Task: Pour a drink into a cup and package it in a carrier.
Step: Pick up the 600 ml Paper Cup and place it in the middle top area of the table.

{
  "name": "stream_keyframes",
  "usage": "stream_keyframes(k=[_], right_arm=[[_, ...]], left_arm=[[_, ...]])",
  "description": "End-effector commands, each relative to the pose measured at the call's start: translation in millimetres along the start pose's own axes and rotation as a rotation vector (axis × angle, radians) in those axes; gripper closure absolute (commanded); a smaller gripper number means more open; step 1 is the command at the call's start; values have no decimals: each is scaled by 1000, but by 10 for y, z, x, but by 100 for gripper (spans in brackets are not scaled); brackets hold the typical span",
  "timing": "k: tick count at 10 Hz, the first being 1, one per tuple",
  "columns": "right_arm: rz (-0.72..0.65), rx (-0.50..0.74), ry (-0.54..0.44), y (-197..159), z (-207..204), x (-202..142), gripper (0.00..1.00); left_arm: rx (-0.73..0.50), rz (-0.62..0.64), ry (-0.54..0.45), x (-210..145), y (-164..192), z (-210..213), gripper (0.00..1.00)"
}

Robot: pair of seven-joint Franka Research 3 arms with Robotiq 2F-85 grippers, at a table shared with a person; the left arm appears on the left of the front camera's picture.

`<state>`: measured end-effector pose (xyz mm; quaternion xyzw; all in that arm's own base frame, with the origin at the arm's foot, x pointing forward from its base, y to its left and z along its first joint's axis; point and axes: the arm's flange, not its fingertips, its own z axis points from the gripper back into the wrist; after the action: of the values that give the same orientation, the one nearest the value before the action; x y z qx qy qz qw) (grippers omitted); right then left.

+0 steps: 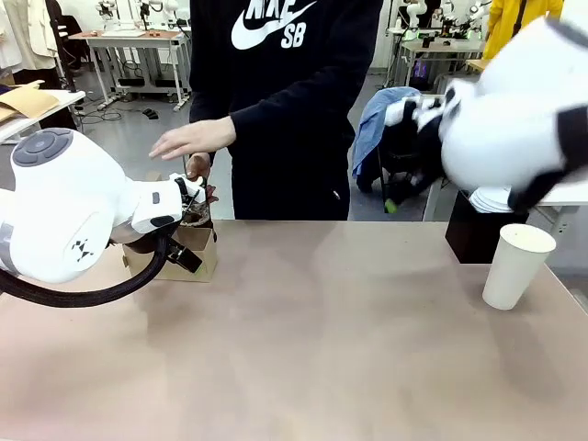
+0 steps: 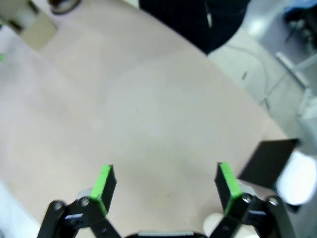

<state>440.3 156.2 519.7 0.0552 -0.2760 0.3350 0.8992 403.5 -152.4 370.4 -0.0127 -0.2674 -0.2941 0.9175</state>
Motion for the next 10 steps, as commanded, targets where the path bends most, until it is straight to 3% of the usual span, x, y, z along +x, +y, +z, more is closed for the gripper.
stream_keyframes(k=[1,3,5,8,10], right_arm=[[70,150,-4,-534,390,138,0],[174,309,-109,-1176,902,-120,0],[224,433,-238,-1797,1125,-764,0],[292,532,-523,-2444,858,-1840,0],[308,561,-618,-2585,542,-2174,0]], left_arm=[[0,1,0,-1,3,0,0],[0,1,0,-1,3,0,0],[0,1,0,-1,3,0,0],[0,1,0,-1,3,0,0],[0,1,0,-1,3,0,0]])
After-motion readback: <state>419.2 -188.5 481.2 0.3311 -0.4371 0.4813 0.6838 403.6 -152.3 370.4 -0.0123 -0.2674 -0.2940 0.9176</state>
